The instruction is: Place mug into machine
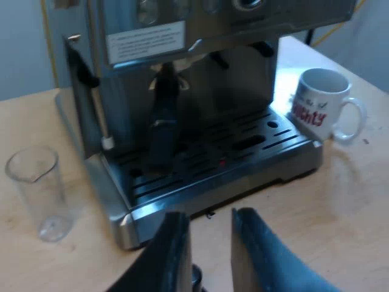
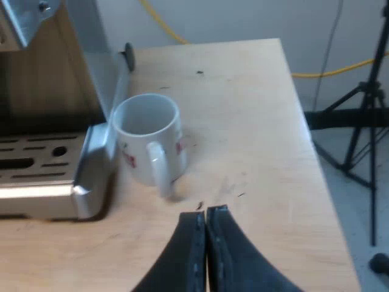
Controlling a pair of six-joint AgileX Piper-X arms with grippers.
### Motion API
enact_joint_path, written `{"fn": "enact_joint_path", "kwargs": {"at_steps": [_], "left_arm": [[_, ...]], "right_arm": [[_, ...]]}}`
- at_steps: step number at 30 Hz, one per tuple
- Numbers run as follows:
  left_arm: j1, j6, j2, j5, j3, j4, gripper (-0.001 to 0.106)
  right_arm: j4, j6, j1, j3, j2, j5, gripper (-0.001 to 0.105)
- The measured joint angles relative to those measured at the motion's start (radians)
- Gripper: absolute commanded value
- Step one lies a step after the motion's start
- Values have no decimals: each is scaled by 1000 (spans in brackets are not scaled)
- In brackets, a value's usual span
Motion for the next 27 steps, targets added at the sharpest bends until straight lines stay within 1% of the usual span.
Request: {"fn": "enact_joint_path", "kwargs": {"at_steps": [1, 3, 5, 11, 13, 14, 15, 16, 17, 18, 20, 22, 23, 24, 25, 26, 27], "left_arm": [[-6, 0, 10, 7, -2, -6, 20], [-40, 0, 72, 38, -5, -52, 20], [-64, 0, 118, 49, -5, -85, 20], [-110, 0, 236, 56, -8, -175, 20], [-120, 0, 260, 59, -8, -194, 20], [-128, 0, 278, 69, -8, -206, 20], [-132, 0, 297, 88, -8, -216, 20], [-136, 0, 306, 100, -8, -222, 20], [-144, 0, 321, 115, -8, -228, 20], [-152, 0, 338, 120, -8, -233, 20], [-162, 0, 360, 123, -8, -241, 20], [-168, 2, 380, 125, -8, -247, 20], [-171, 11, 391, 127, -8, -248, 24], [-171, 17, 402, 127, -8, -248, 31], [-171, 19, 409, 127, -8, -251, 36], [-171, 24, 416, 127, -8, -258, 45], [-171, 33, 425, 127, -8, -269, 57]], "right_arm": [[0, 0, 0, -4, 11, -12, 0], [0, 0, 0, -16, 54, -57, 0], [-3, 0, 0, -24, 88, -78, 0], [-62, 0, 0, -33, 178, -110, 0], [-84, -11, 0, -33, 206, -112, 7], [-100, -14, 0, -33, 226, -113, 14], [-113, -15, 0, -33, 244, -116, 25], [-118, -15, 0, -33, 254, -115, 31], [-126, -15, 0, -33, 276, -115, 42], [-134, -15, 0, -33, 298, -115, 51], [-142, -13, 0, -33, 326, -123, 54], [-144, -13, 0, -33, 358, -124, 54], [-144, -13, 0, -33, 379, -124, 54], [-144, -13, 0, -33, 395, -127, 54], [-144, -13, 0, -33, 405, -127, 54], [-149, -13, 0, -33, 422, -127, 54], [-159, -13, 0, -33, 437, -127, 54]]}}
